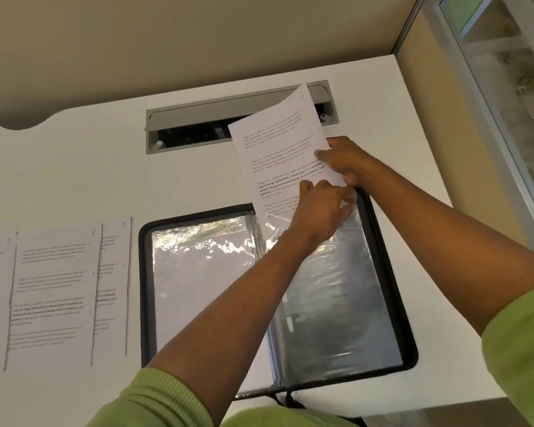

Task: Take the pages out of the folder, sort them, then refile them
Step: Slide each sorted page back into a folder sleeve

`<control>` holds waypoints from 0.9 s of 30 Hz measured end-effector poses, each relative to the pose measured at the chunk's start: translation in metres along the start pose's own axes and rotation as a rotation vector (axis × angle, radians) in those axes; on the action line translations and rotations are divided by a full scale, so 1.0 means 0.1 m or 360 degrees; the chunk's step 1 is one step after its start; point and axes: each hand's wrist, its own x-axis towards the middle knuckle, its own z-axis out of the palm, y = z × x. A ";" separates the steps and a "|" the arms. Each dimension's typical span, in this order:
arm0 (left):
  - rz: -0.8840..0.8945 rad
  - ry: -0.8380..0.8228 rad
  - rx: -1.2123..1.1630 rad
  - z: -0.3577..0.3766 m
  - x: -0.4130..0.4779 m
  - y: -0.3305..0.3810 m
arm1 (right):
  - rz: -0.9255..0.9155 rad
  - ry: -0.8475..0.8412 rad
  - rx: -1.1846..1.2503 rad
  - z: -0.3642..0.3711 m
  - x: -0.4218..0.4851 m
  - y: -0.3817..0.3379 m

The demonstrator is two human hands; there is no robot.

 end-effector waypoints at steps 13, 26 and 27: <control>-0.0100 0.0130 -0.0198 0.10 0.04 -0.05 | 0.0201 -0.0250 0.0117 -0.16 0.04 0.08; -0.1160 0.0715 -0.0833 -0.68 0.00 -1.08 | 0.0076 -0.0511 -0.0082 -0.52 -0.13 0.44; -0.1242 0.0678 -0.1005 -0.74 0.03 -1.13 | 0.0066 -0.0514 -0.0083 -0.51 -0.14 0.45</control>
